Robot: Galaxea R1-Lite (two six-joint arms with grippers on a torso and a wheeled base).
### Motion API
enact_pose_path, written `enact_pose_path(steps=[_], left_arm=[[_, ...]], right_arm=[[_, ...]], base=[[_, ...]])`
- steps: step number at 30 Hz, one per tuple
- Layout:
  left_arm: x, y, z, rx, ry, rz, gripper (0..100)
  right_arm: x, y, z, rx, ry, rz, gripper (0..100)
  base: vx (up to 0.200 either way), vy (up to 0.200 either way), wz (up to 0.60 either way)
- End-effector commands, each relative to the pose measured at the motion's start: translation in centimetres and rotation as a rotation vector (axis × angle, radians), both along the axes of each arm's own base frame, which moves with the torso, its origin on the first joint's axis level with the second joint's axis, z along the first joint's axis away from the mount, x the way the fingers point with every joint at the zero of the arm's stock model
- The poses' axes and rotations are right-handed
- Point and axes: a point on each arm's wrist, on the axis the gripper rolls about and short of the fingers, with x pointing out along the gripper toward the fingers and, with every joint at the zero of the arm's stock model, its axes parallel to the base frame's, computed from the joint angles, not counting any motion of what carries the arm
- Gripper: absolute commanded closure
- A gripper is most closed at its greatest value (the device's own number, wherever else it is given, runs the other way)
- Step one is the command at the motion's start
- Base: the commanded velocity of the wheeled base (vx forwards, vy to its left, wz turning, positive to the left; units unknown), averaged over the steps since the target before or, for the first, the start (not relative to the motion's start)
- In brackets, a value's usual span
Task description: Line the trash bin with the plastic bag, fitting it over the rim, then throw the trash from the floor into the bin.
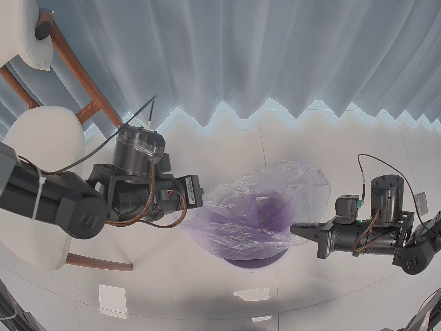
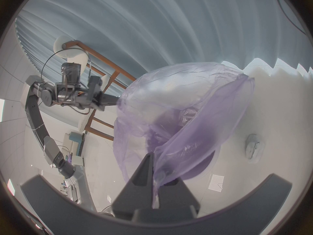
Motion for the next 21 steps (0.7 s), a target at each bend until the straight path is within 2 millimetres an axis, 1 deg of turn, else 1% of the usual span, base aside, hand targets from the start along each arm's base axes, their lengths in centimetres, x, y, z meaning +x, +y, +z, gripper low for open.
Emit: enact_pose_path(steps=[1,2,3,4,5,6,7,8,10,12,13,14,16,18,21], left_arm=[[-2.4,2.0,1.1,-0.013,0.018,0.053,100],[-2.4,2.0,1.1,-0.013,0.018,0.053,100],[-3.2,2.6,0.0,0.025,0.046,0.081,100],[-3.2,2.6,0.0,0.025,0.046,0.081,100],[-3.9,3.0,-1.0,0.048,0.078,0.106,100],[-4.3,3.2,-1.5,0.054,0.093,0.113,100],[-4.4,3.3,-1.6,0.056,0.099,0.115,100],[-4.9,3.5,-2.2,0.056,0.127,0.124,100],[-5.4,3.6,-2.6,0.040,0.159,0.140,100],[-6.0,3.6,-3.3,0.031,0.198,0.152,100],[-6.0,3.6,-3.3,0.031,0.198,0.152,100],[-6.2,3.7,-4.0,0.038,0.224,0.158,100],[-6.3,3.8,-4.2,0.043,0.230,0.158,100],[-6.0,3.7,-5.2,0.068,0.259,0.167,100],[-5.2,3.4,-5.9,0.081,0.253,0.190,100]], right_arm=[[2.1,-0.8,1.0,0.008,-0.023,-0.025,100],[2.1,-0.8,1.0,0.008,-0.023,-0.025,100],[3.4,-1.4,1.2,0.018,-0.023,-0.048,100],[3.4,-1.4,1.2,0.018,-0.023,-0.048,100],[5.1,-1.9,1.7,0.031,-0.044,-0.084,100],[6.0,-2.2,2.0,0.038,-0.056,-0.105,100],[6.2,-2.2,2.0,0.040,-0.060,-0.110,100],[7.4,-2.7,2.2,0.051,-0.066,-0.140,100],[8.3,-2.8,2.3,0.068,-0.066,-0.157,100],[9.0,-2.6,2.2,0.091,-0.052,-0.172,100],[9.0,-2.6,2.2,0.091,-0.052,-0.172,100],[9.3,-2.5,2.0,0.105,-0.036,-0.185,100],[9.4,-2.5,1.8,0.106,-0.031,-0.190,100],[9.2,-3.2,1.1,0.094,-0.003,-0.211,100],[9.2,-4.5,0.6,0.083,0.008,-0.246,100]], base=[[0.000,0.000,0.00],[0.000,0.000,0.00],[0.000,0.000,0.00],[0.000,0.000,0.00],[0.000,0.000,0.00],[0.000,0.000,0.00],[0.000,0.000,0.00],[0.000,0.000,0.00],[0.000,0.000,0.00],[0.000,0.000,0.00],[0.000,0.000,0.00],[0.000,0.000,0.00],[0.000,0.000,0.00],[0.000,0.000,0.00],[0.000,0.000,0.00]])
